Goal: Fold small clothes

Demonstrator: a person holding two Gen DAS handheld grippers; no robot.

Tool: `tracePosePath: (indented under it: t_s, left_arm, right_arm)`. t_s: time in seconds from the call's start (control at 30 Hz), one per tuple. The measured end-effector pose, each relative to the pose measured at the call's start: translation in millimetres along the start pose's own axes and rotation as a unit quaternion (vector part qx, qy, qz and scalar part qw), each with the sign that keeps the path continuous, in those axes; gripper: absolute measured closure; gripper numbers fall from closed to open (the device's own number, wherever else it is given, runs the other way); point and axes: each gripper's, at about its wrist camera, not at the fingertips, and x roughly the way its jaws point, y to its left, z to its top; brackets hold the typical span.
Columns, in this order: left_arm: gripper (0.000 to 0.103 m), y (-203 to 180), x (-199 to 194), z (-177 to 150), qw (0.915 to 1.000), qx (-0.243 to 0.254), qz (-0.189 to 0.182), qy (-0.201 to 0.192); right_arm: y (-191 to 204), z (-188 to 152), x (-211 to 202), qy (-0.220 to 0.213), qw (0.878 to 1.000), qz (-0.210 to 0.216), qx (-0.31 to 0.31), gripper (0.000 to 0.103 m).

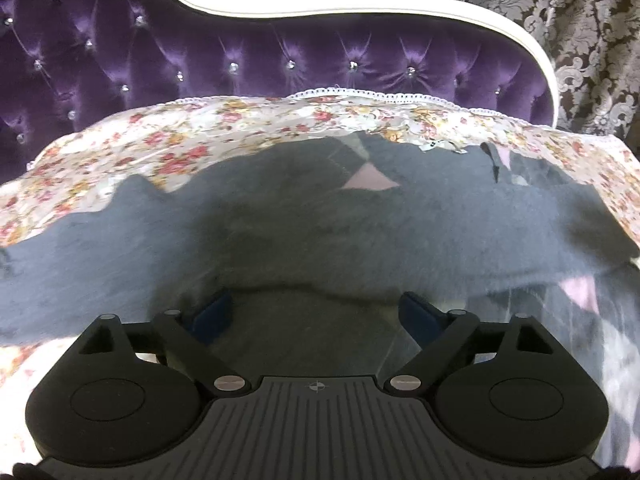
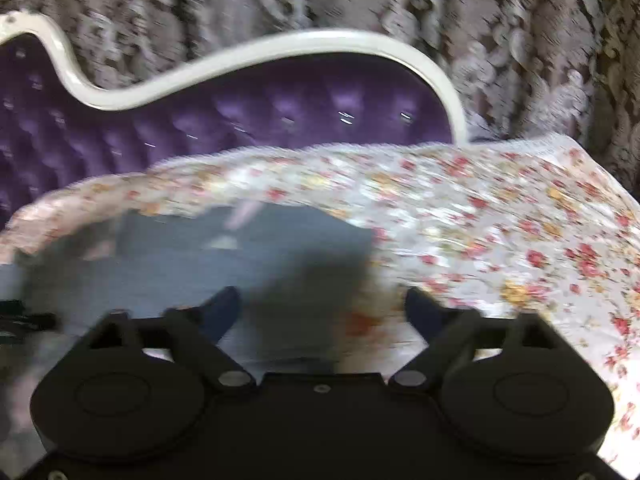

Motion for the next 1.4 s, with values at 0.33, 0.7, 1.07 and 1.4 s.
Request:
tracePosePath:
  t_s: [0.33, 0.7, 1.07, 1.4]
  left_arm:
    - [0.013, 77.8, -71.2, -30.4, 0.9972, -0.065, 0.028, -0.023]
    - [0.013, 185.8, -97.3, -48.9, 0.9813, -0.158, 0.101, -0.044]
    - [0.013, 292.9, -74.7, -36.3, 0.9514, -0.267, 0.143, -0.057]
    - [0.013, 336.1, -48.7, -14.6, 0.9374, -0.287, 0.194, -0.033]
  right_arm:
    - [91.1, -38.9, -29.5, 0.015, 0.994, 0.109, 0.008, 0.001]
    - [148.4, -99.0, -25.9, 0.022, 0.998, 0.061, -0.020, 0.001]
    - [167.5, -111.4, -18.8, 0.025, 0.997, 0.021, -0.076, 0.000]
    - [172.2, -112.6, -15.5, 0.030, 0.996, 0.010, -0.087, 0.000]
